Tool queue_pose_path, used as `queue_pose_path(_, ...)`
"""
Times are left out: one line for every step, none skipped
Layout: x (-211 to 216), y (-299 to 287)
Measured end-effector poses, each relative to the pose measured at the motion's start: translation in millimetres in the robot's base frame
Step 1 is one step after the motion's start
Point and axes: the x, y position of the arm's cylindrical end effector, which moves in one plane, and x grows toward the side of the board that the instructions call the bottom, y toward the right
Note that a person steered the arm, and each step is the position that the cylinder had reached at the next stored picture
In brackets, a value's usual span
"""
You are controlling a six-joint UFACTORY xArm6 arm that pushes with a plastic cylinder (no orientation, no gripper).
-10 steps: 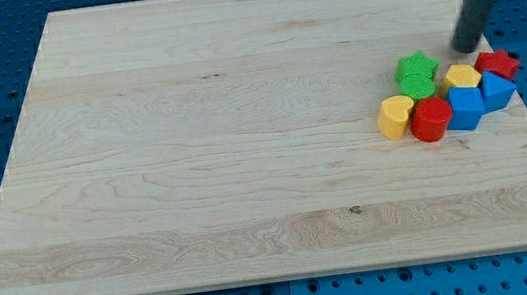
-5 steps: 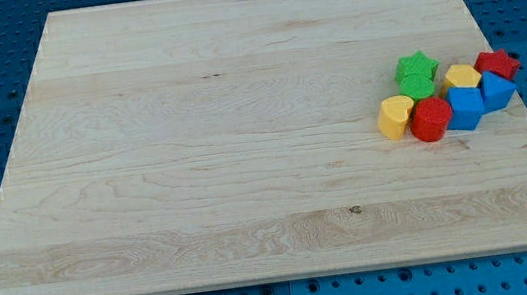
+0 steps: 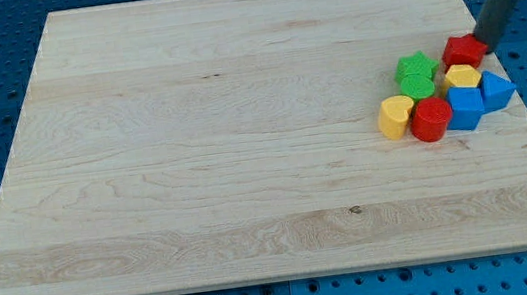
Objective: Move the red star to the top of the green star
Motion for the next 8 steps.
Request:
queue_pose_path(12.9, 9.0)
queue_pose_path(47.6, 37.0)
queue_pose_path(79.2, 49.7)
queue_pose_path(71.7, 36.9)
queue_pose_path(29.7, 22.1)
queue_pose_path(-10.7, -18.1)
queue_pose_path(-43.4, -64.5)
queue_pose_path(-51.5, -60.7)
